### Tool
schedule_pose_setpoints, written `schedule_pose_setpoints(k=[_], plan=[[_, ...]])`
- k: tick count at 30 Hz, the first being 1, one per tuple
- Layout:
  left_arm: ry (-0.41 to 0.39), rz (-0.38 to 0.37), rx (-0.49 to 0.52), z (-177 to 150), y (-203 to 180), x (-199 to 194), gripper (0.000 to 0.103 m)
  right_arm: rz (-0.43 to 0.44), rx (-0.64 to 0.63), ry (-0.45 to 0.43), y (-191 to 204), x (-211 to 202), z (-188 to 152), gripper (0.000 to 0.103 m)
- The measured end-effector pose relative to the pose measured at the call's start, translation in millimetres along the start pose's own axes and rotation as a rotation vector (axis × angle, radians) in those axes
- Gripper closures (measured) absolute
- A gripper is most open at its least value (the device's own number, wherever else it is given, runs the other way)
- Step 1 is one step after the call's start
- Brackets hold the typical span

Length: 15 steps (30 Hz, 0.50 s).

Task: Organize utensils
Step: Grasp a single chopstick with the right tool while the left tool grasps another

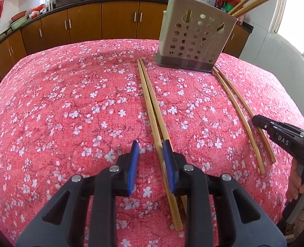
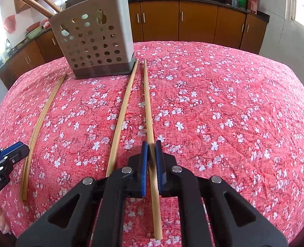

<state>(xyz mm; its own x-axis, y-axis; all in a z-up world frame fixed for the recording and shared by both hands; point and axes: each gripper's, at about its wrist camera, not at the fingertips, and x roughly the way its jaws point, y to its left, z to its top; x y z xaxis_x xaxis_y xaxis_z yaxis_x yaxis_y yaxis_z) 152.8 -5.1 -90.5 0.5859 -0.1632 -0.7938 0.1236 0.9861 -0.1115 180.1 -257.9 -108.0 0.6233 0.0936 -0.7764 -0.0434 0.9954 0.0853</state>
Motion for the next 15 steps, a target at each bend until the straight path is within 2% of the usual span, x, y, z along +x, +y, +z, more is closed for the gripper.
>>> schedule_pose_setpoints(k=[5,8,14,15], plan=[[0.001,0.040,0.028,-3.7,-2.7,2.7,0.082,0.023,-0.004,0.003,-1.2,-9.0,-8.6,0.094],[0.001,0.070,0.018,3.4,3.0,8.2,0.094,0.022,-0.023,-0.008,-1.6,-11.4,-13.4,0.094],[-0.016,0.157,-0.042,24.6,43.6,21.4,0.094,-0.041,0.047,-0.033,-24.0,-5.8,-4.0,0.095],[-0.021,0.173,-0.048,27.3,50.0,23.3,0.091,-0.049,0.050,-0.036,-26.7,-5.0,-2.5,0.095]])
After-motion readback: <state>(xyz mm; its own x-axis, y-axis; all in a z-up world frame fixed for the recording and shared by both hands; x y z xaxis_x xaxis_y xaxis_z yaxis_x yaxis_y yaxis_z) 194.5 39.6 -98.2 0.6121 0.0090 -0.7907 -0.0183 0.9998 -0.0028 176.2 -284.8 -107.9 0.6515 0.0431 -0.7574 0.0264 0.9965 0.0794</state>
